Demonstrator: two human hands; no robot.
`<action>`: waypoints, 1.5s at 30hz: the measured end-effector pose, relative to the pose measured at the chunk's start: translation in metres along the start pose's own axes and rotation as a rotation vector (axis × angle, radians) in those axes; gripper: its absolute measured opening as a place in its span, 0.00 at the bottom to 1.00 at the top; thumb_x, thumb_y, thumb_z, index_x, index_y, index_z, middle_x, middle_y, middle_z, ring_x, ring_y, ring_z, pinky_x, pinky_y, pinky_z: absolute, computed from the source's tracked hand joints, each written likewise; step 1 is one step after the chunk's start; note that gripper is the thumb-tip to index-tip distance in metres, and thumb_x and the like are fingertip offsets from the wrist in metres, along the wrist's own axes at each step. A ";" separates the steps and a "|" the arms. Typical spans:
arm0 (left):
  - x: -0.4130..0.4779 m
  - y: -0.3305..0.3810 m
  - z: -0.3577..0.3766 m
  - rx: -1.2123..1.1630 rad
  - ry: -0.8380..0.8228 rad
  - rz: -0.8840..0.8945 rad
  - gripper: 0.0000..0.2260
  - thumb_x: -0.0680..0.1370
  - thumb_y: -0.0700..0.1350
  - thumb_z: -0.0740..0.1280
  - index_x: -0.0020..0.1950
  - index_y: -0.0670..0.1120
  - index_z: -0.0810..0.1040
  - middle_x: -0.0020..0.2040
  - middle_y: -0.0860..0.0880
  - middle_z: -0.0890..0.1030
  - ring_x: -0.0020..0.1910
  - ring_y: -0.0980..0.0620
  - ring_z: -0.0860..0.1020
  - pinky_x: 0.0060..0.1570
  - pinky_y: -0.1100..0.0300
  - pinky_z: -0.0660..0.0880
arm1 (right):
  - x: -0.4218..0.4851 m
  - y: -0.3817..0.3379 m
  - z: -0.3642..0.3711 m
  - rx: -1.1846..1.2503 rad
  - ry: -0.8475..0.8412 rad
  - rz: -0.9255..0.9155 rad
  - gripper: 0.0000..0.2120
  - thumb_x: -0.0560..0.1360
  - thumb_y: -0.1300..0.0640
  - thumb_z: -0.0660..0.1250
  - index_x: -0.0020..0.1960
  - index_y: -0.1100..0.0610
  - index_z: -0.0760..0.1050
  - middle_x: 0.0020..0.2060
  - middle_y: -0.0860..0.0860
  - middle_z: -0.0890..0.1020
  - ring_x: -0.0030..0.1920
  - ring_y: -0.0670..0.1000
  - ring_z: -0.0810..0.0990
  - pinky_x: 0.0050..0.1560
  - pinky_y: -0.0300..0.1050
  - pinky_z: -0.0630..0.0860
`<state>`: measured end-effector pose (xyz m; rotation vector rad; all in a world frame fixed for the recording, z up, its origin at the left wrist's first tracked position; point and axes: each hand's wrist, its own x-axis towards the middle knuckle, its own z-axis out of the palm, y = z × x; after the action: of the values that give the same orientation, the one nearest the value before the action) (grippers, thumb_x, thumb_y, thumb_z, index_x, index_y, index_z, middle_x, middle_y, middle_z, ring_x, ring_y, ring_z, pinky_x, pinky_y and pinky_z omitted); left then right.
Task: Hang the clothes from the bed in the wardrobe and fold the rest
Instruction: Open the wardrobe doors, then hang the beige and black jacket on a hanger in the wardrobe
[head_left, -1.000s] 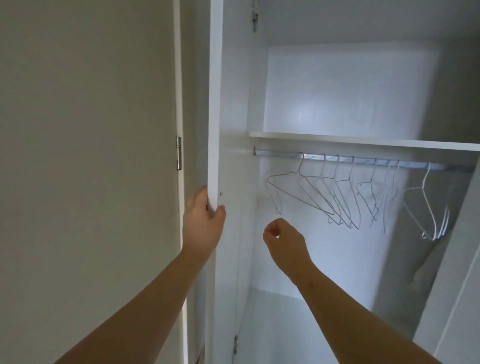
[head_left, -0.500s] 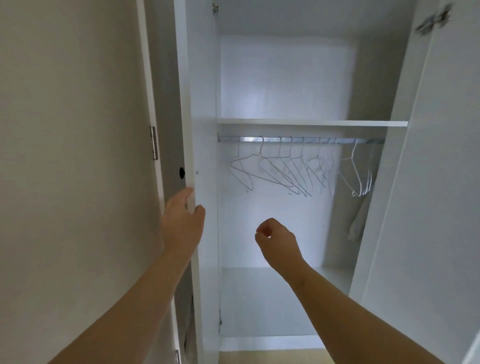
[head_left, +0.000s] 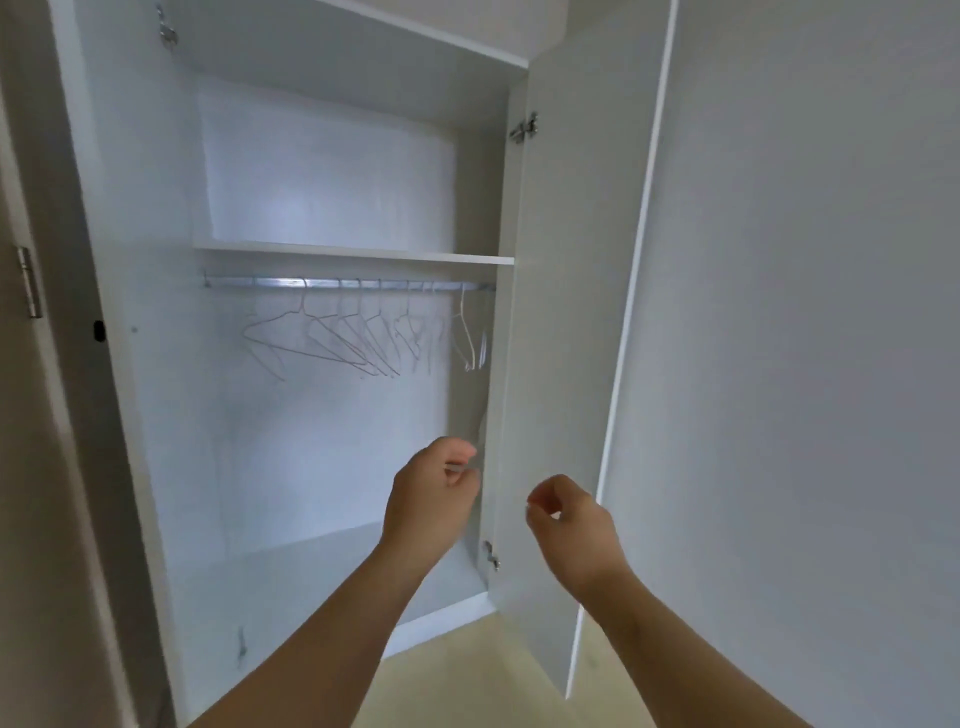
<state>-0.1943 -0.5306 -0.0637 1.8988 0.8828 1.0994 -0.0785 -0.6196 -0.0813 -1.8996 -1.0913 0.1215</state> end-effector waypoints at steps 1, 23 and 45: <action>-0.014 0.010 0.018 -0.014 -0.037 0.007 0.07 0.76 0.42 0.64 0.50 0.54 0.75 0.48 0.58 0.77 0.45 0.59 0.76 0.46 0.64 0.69 | -0.016 0.013 -0.020 -0.015 0.018 0.030 0.03 0.76 0.59 0.60 0.44 0.53 0.72 0.40 0.47 0.77 0.39 0.46 0.74 0.35 0.33 0.67; -0.364 0.248 0.324 -0.246 -1.111 0.468 0.05 0.75 0.43 0.64 0.47 0.54 0.75 0.43 0.59 0.76 0.44 0.58 0.75 0.41 0.67 0.66 | -0.403 0.148 -0.358 -0.287 0.890 0.847 0.04 0.75 0.57 0.59 0.42 0.50 0.70 0.36 0.44 0.75 0.37 0.45 0.72 0.34 0.38 0.67; -0.755 0.347 0.317 -0.282 -1.519 0.609 0.04 0.76 0.44 0.64 0.47 0.53 0.75 0.41 0.60 0.76 0.44 0.58 0.75 0.40 0.67 0.68 | -0.803 0.132 -0.459 -0.278 1.140 1.273 0.04 0.74 0.54 0.59 0.42 0.49 0.71 0.38 0.45 0.78 0.39 0.48 0.77 0.41 0.43 0.72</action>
<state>-0.1387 -1.4131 -0.1597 2.0571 -0.6818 -0.1612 -0.2591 -1.5316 -0.1774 -2.0972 0.9311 -0.3881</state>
